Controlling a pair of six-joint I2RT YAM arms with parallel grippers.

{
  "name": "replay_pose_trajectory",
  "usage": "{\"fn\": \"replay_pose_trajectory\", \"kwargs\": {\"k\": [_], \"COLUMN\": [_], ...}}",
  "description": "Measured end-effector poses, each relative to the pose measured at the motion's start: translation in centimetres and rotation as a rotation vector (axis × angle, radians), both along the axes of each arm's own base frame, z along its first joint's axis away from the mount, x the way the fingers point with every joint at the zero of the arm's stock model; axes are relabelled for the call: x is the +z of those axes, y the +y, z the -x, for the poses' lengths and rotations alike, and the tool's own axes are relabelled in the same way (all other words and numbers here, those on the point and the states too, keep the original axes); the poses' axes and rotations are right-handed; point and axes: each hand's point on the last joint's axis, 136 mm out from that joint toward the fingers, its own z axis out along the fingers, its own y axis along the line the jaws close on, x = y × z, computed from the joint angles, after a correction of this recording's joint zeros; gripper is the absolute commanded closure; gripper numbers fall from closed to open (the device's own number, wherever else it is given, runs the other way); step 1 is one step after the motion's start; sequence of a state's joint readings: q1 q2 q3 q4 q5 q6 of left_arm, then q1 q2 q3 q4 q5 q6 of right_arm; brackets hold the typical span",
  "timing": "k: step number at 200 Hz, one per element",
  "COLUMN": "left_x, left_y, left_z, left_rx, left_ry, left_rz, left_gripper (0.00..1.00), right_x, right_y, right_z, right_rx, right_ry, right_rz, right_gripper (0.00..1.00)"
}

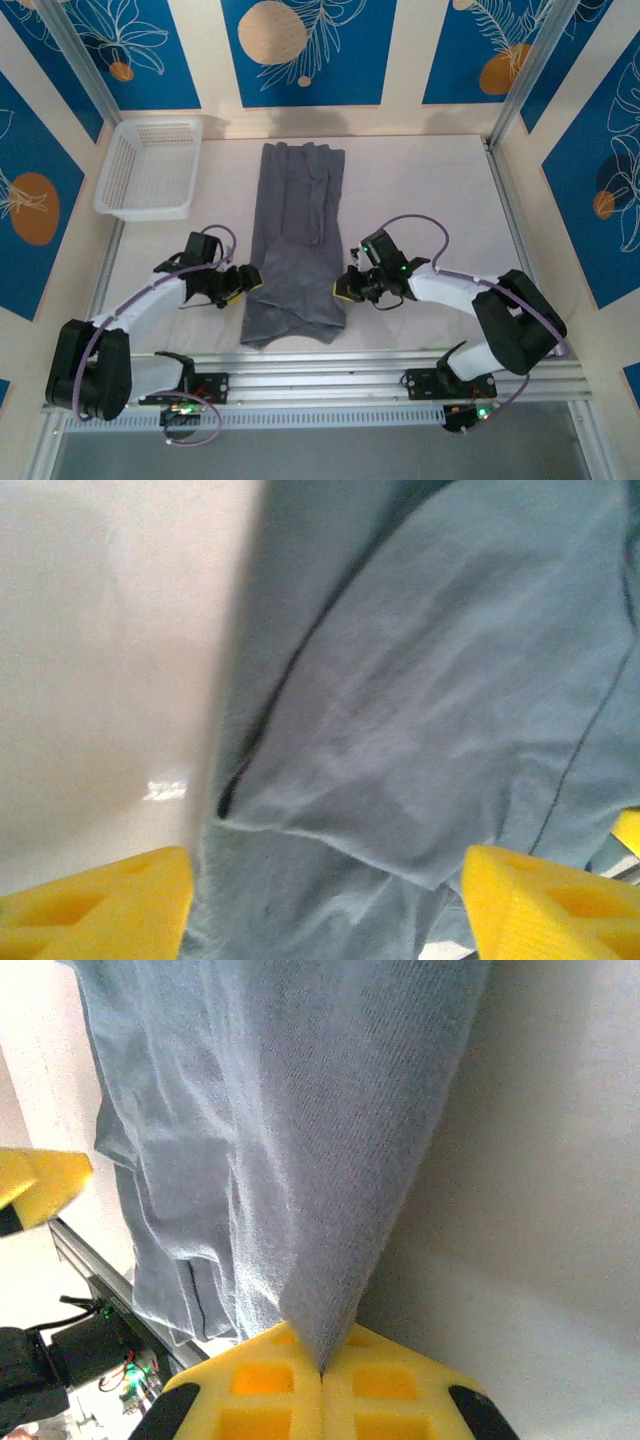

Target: Fold the inside-out t-shirt

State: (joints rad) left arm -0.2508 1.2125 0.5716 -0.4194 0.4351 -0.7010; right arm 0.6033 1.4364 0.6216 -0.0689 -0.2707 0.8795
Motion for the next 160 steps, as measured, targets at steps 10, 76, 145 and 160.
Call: {"fn": "replay_pose_trajectory", "kwargs": {"k": [10, 76, 145, 160], "left_x": [-0.3, -1.4, -2.7, -2.8], "left_y": [0.0, -0.3, -0.5, -0.6], "left_z": [0.2, -0.7, -1.8, -1.8], "left_rx": [0.005, 0.018, 0.037, 0.041], "left_ry": [0.011, 0.009, 0.021, 0.027], "left_rz": [0.002, 0.017, 0.018, 0.023], "left_gripper": [0.36, 0.4, 0.51, 0.63], "right_x": [-0.2, -1.6, -1.5, -1.6], "right_y": [-0.1, -0.1, -0.1, -0.1], "right_z": [0.0, 0.4, 0.4, 0.4], "right_rx": [-0.003, -0.001, -0.001, -0.001], "right_ry": [0.005, 0.062, 0.062, 0.062], "right_rz": [0.002, 0.014, 0.014, 0.014], "right_gripper": [1.0, 1.0, 1.0, 1.0]}}
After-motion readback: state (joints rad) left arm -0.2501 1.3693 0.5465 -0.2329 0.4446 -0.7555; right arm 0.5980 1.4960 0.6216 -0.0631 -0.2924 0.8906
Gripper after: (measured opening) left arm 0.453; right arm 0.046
